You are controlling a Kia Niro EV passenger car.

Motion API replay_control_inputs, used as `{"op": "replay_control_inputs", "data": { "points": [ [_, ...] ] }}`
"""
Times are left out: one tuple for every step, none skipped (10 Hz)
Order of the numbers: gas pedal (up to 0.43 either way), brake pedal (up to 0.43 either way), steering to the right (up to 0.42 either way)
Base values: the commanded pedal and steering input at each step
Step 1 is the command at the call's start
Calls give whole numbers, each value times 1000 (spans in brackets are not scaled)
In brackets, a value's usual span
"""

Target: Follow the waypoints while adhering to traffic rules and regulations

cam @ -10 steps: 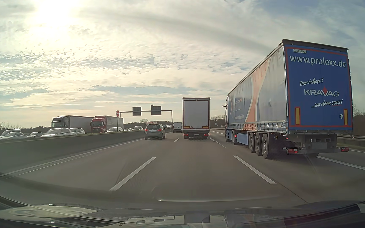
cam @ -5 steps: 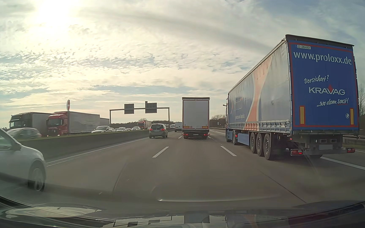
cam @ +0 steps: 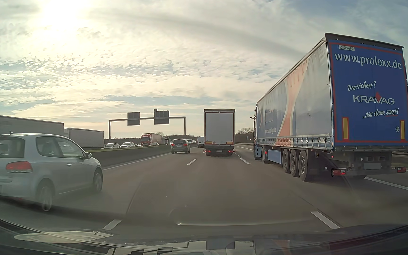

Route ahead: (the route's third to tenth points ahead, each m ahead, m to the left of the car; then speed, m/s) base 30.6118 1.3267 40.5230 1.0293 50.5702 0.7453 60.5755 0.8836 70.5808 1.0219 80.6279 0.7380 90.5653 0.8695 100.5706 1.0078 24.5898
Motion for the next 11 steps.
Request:
{"op": "replay_control_inputs", "data": {
  "points": [
    [157, 0, -2],
    [157, 0, -2],
    [157, 0, -2],
    [157, 0, -2],
    [157, 0, -2],
    [157, 0, -2],
    [157, 0, -2],
    [157, 0, -2],
    [157, 0, -2],
    [157, 0, -2],
    [157, 0, -2]
  ]
}}
